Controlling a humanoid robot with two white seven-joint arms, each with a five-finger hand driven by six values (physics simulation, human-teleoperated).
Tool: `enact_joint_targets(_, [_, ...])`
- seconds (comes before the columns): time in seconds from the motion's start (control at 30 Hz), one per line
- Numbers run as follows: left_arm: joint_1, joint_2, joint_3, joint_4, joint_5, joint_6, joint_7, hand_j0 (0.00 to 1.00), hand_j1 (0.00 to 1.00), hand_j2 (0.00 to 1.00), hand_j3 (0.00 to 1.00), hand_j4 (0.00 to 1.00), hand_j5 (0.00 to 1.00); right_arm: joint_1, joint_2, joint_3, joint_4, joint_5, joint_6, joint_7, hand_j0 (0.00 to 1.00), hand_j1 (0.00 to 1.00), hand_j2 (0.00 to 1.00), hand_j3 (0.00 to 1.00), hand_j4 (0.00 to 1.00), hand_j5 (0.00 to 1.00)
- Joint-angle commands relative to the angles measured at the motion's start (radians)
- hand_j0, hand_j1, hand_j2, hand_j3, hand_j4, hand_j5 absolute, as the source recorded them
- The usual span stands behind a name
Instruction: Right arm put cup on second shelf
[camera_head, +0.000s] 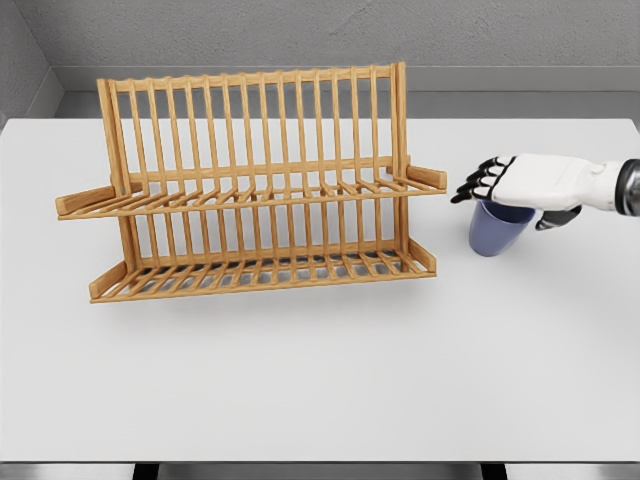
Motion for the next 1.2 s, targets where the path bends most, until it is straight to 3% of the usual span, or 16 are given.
enact_joint_targets(0.0, [0.0,0.0,0.0,0.0,0.0,0.0,0.0,1.0,1.0,1.0,1.0,1.0,1.0,-0.002,0.004,0.002,0.006,-0.004,0.003,0.0,1.0,1.0,1.0,1.0,1.0,1.0])
enact_joint_targets(0.4, [0.0,0.0,0.0,0.0,0.0,0.0,0.0,1.0,1.0,1.0,1.0,1.0,1.0,-0.005,0.004,0.017,0.029,-0.004,0.004,0.0,1.0,1.0,1.0,1.0,1.0,1.0])
enact_joint_targets(0.57, [0.0,0.0,0.0,0.0,0.0,0.0,0.0,1.0,1.0,1.0,1.0,1.0,1.0,-0.005,0.004,0.017,0.029,-0.004,0.004,0.0,0.77,0.77,0.77,0.77,0.77,0.77])
enact_joint_targets(1.17, [0.0,0.0,0.0,0.0,0.0,0.0,0.0,1.0,1.0,1.0,1.0,1.0,1.0,-0.017,-0.001,0.004,0.028,-0.004,0.004,0.0,0.73,0.73,0.73,0.73,0.73,0.73])
